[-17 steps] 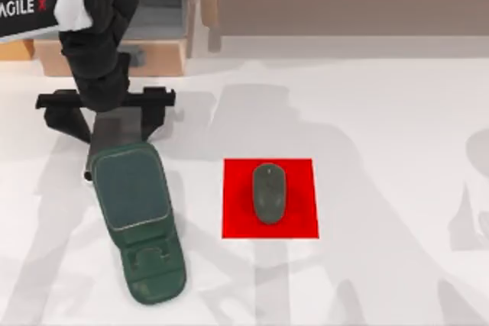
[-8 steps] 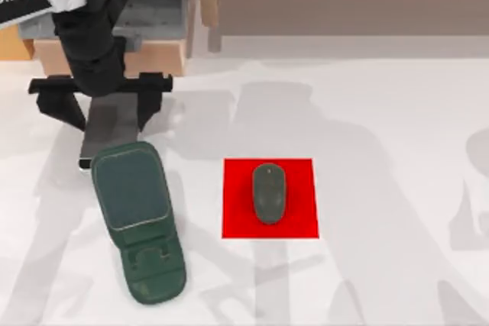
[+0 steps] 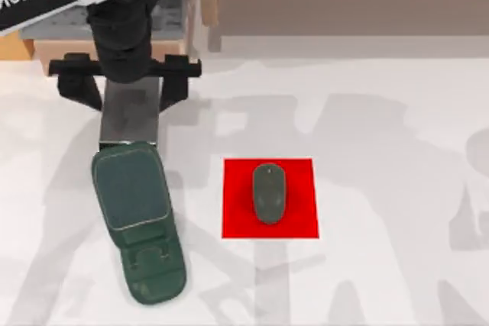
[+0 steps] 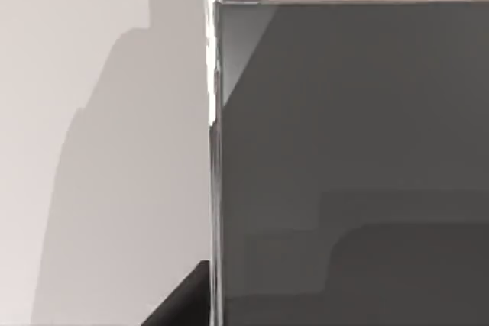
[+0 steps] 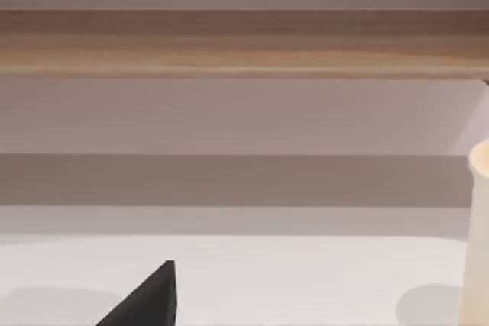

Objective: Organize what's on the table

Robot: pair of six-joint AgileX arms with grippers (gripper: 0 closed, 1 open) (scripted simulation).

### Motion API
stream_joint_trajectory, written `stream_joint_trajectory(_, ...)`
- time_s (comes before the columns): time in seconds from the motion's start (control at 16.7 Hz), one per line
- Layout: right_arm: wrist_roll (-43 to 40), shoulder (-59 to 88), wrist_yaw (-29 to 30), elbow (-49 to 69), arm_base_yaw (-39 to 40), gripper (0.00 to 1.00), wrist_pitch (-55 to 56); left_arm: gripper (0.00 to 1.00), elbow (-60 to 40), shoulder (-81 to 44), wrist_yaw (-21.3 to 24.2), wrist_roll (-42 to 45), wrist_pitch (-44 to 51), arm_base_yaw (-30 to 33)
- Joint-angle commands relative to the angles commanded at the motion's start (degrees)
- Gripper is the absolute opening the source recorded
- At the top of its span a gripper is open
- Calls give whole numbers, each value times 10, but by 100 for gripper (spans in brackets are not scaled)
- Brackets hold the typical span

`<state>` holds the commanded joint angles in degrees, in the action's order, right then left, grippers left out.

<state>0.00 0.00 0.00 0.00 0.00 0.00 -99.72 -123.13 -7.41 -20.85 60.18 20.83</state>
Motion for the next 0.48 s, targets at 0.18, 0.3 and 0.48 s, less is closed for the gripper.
stream_joint_trajectory(0.18,0,0,0,0,0,100,0,0,27,73,-98,-106,-8,93)
stream_joint_trajectory(0.3,0,0,0,0,0,100,0,0,49,113,-160,-178,-11,153)
stream_joint_trajectory(0.48,0,0,0,0,0,100,0,0,84,160,-229,-261,-17,220)
